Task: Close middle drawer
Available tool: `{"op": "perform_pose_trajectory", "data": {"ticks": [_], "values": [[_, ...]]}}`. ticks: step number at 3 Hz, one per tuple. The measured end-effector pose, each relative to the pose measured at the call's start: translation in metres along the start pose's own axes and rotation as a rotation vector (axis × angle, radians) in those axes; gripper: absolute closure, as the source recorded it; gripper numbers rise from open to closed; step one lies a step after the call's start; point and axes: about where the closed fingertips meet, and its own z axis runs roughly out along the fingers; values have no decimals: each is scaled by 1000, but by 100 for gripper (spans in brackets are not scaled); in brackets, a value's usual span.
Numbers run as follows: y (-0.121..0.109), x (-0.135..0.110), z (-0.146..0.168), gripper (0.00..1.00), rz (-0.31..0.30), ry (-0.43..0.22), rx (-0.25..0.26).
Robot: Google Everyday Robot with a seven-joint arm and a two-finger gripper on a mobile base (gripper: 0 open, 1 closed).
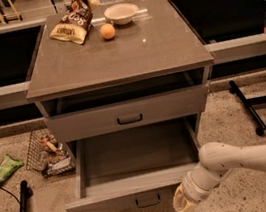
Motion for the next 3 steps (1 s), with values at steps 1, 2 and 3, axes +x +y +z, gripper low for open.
{"op": "perform_pose_trajectory", "data": {"ticks": [1,2,3], "values": [[-2,0,2,84,-9,6,2],[-2,0,2,60,-9,6,2],[-2,0,2,37,-9,6,2]]}}
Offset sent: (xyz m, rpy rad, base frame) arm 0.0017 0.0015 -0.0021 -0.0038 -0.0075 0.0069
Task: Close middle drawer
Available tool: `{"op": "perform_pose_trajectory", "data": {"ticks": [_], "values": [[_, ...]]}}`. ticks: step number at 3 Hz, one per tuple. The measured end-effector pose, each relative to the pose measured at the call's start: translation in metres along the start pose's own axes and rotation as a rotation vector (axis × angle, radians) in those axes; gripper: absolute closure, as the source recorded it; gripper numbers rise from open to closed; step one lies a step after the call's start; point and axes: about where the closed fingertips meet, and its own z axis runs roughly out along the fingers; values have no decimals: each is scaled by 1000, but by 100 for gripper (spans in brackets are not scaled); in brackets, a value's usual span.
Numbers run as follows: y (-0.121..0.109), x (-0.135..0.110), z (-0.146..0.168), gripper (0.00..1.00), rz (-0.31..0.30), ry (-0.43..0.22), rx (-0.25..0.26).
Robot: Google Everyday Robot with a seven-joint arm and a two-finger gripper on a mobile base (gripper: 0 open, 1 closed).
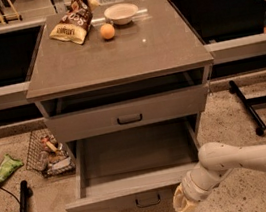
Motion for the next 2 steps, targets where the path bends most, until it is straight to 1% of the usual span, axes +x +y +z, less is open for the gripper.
{"op": "perform_pose_trajectory", "data": {"ticks": [1,2], "values": [[0,0,0,14,0,0,0],[0,0,0,0,0,0,0]]}}
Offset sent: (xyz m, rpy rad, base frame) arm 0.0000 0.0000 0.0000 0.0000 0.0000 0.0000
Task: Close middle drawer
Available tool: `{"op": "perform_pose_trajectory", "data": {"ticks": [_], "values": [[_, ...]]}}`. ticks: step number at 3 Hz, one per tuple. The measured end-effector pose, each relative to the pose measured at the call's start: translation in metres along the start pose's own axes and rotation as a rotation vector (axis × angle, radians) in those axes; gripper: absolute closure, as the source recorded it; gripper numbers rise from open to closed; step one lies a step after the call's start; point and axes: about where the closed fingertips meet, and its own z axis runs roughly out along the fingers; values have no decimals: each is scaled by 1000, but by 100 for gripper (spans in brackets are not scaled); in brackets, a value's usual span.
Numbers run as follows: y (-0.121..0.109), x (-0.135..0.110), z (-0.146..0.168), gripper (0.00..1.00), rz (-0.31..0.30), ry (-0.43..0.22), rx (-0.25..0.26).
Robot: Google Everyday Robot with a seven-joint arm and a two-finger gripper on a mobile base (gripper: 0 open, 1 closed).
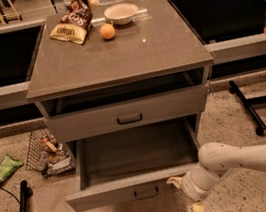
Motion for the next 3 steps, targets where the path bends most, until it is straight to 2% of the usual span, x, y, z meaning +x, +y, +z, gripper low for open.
{"op": "perform_pose_trajectory", "data": {"ticks": [1,2,3], "values": [[0,0,0,0,0,0,0],[-3,-1,0,15,-9,0,5],[-21,1,-8,38,-31,14,38]]}}
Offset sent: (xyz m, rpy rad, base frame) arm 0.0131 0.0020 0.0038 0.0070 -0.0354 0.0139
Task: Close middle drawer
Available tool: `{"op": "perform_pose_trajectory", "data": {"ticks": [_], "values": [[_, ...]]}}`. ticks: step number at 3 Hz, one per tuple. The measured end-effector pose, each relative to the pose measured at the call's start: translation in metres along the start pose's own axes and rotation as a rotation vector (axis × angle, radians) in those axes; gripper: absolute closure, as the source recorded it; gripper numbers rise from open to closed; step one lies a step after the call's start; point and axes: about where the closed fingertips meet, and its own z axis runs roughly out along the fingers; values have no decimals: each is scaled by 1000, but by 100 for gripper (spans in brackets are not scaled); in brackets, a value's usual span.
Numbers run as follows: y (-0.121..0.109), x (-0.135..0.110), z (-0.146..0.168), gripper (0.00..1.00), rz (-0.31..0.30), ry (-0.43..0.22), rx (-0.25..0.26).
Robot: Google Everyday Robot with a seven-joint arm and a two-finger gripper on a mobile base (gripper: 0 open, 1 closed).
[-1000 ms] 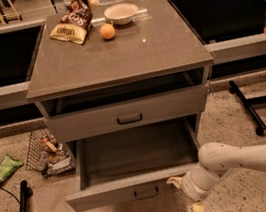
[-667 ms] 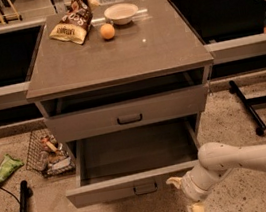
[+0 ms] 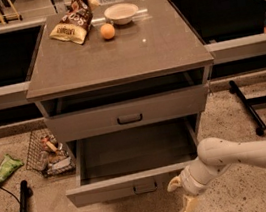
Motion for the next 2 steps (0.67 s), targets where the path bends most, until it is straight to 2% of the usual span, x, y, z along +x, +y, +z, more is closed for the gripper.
{"op": "perform_pose_trajectory", "data": {"ticks": [2], "values": [[-58,15,-10,85,-18,39,85]]}}
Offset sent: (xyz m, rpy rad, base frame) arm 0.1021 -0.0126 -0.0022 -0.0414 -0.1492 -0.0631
